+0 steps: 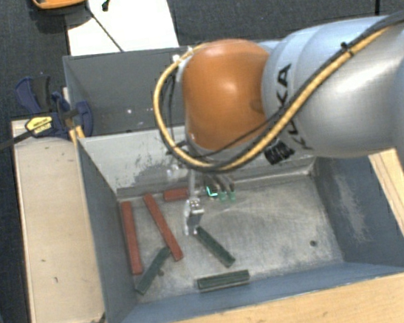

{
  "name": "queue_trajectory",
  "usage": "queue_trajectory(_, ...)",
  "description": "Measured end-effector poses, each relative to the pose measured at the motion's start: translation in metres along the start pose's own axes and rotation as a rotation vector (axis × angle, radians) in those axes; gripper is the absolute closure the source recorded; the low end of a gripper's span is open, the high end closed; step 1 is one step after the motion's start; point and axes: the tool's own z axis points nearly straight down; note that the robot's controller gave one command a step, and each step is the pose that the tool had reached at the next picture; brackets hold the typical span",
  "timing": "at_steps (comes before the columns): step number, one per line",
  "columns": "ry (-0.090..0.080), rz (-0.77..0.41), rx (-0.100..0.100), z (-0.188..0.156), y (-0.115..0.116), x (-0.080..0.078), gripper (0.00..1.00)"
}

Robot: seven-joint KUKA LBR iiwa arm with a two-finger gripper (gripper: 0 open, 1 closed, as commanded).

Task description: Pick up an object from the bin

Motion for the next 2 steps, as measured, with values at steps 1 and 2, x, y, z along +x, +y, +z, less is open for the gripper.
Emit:
queue_trajectory(1, -0.008, 0.005, -0.002, -0.005, -0.001, -0.002, 0.00)
queue_trajectory(2, -0.007, -0.231, 0.000, 0.122, -0.005, 0.018, 1.00)
